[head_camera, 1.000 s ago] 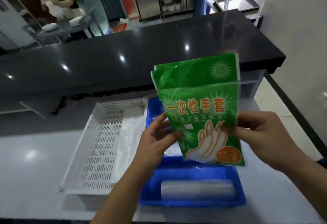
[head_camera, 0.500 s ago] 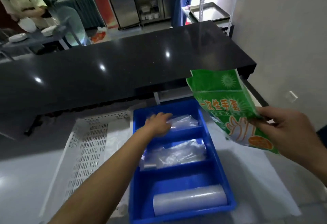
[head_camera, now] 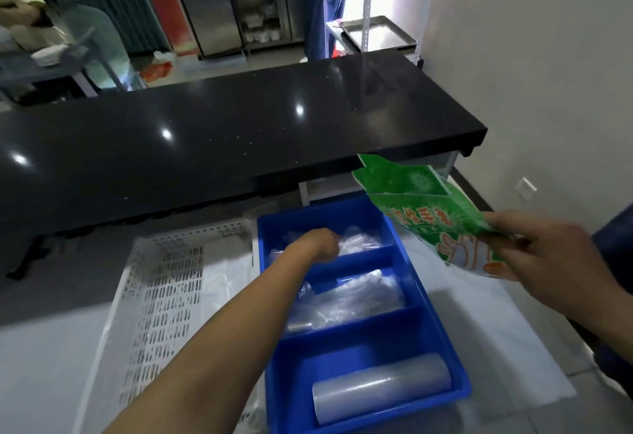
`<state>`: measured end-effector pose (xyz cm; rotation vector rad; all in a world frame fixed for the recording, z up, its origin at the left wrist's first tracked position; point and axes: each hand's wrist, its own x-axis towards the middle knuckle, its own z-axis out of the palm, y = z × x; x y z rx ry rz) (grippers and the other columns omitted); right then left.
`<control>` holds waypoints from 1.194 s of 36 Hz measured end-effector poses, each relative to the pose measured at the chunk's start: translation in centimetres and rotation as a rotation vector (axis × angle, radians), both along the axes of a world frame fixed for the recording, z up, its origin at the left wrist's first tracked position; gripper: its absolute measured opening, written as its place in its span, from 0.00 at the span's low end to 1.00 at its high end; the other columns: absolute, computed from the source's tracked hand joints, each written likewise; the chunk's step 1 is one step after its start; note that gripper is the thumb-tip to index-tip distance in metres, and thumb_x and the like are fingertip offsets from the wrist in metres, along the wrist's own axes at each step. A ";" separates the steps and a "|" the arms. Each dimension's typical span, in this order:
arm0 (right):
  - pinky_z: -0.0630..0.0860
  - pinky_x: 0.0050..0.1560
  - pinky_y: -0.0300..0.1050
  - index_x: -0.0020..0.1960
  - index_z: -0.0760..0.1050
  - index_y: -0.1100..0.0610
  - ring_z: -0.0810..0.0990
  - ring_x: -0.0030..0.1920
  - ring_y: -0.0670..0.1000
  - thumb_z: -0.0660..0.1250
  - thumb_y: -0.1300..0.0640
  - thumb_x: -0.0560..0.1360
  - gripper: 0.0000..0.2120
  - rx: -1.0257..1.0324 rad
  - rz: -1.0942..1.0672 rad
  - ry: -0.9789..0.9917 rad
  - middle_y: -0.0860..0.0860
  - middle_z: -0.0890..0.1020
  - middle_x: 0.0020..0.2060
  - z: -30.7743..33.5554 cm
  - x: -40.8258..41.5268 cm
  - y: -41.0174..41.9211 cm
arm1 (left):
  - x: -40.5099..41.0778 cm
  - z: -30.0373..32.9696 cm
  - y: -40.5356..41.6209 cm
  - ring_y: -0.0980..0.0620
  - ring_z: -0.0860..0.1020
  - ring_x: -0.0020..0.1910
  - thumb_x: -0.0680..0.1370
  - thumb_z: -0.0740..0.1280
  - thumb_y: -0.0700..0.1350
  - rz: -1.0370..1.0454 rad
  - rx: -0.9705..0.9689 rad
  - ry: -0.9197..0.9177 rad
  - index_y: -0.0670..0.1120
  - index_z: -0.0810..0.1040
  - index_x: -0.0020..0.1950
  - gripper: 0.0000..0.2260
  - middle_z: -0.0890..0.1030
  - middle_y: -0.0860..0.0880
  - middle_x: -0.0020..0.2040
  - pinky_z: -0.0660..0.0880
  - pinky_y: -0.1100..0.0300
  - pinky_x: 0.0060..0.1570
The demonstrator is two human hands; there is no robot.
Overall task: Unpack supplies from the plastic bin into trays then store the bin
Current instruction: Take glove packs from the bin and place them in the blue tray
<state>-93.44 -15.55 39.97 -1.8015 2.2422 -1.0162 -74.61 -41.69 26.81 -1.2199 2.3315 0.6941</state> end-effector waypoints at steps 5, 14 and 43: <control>0.66 0.31 0.32 0.56 0.83 0.55 0.74 0.32 0.45 0.73 0.65 0.72 0.14 0.023 0.052 0.188 0.48 0.84 0.38 0.6 1.7 -3.5 | 0.5 -0.2 1.8 0.40 0.76 0.62 0.80 0.56 0.42 0.020 -0.027 -0.038 0.42 0.71 0.71 0.20 0.74 0.41 0.68 0.73 0.49 0.59; 0.65 0.35 0.43 0.60 0.80 0.42 0.82 0.45 0.55 0.64 0.52 0.77 0.14 0.185 0.194 0.456 0.47 0.86 0.50 0.4 6.6 -15.2 | 3.0 -1.5 5.0 0.40 0.70 0.70 0.79 0.49 0.65 -0.016 -0.214 0.017 0.54 0.59 0.78 0.30 0.68 0.46 0.75 0.68 0.44 0.63; 0.76 0.40 0.46 0.55 0.82 0.48 0.79 0.45 0.49 0.63 0.56 0.77 0.11 0.546 0.372 0.298 0.48 0.84 0.49 -6.9 7.8 -21.2 | 11.3 3.0 2.3 0.49 0.77 0.57 0.76 0.70 0.50 0.282 -0.397 0.535 0.55 0.79 0.62 0.15 0.81 0.52 0.58 0.74 0.51 0.58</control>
